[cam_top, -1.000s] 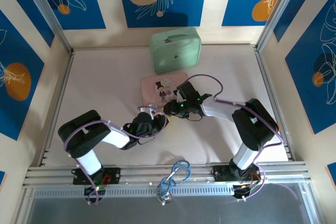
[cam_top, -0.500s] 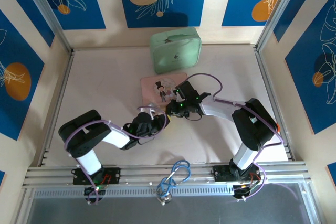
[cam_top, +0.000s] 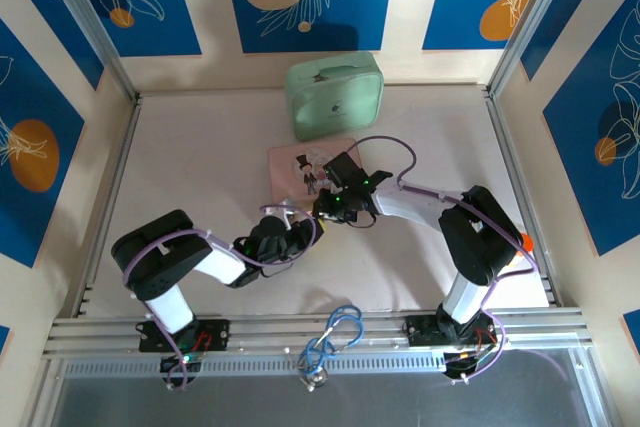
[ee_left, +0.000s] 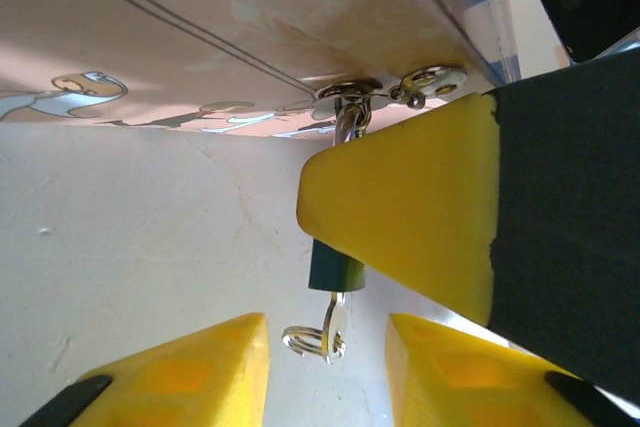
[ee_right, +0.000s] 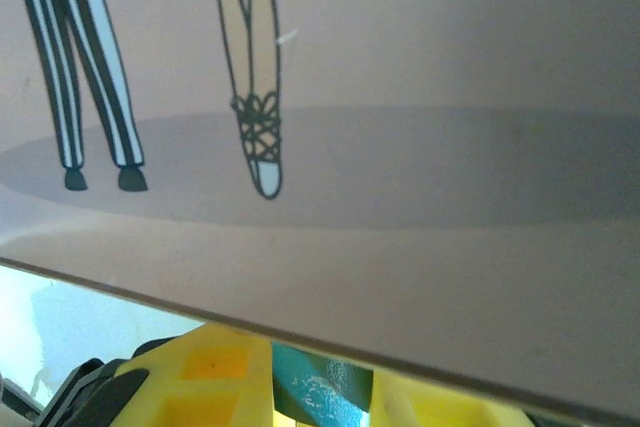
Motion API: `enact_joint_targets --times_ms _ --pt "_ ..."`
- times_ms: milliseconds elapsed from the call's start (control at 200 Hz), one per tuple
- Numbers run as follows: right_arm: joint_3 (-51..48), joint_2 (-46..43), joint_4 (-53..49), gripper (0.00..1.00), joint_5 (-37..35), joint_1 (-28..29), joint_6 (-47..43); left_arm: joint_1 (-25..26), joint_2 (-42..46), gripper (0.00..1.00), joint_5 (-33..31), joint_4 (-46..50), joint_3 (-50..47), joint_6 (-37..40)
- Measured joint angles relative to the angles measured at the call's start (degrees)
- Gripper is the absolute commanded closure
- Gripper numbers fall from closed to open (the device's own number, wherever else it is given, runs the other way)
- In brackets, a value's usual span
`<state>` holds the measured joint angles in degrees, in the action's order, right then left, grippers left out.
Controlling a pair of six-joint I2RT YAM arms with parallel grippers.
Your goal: Unlock the padlock with the key
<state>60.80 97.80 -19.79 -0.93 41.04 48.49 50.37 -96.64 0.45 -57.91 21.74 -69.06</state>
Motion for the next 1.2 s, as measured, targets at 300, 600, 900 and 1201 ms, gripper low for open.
enact_joint_targets --times_ms 300,600,900,1201 --pt "1.1 0.0 -3.0 1.00 -0.6 0.4 1.7 0.0 -0.3 0.80 0.5 -1.0 0.0 -0.1" --pt "2.3 0.5 -5.1 1.00 -0.7 0.5 2.7 0.0 -1.0 0.77 1.1 -1.7 0.1 -0.1" --pt "4.2 1.7 -6.9 1.00 -0.6 0.7 3.1 0.0 1.1 0.55 1.0 2.0 0.1 0.5" --pt "5.0 1.8 -8.4 1.00 -1.1 0.7 3.2 0.0 4.7 0.48 1.2 6.6 -0.3 1.0"
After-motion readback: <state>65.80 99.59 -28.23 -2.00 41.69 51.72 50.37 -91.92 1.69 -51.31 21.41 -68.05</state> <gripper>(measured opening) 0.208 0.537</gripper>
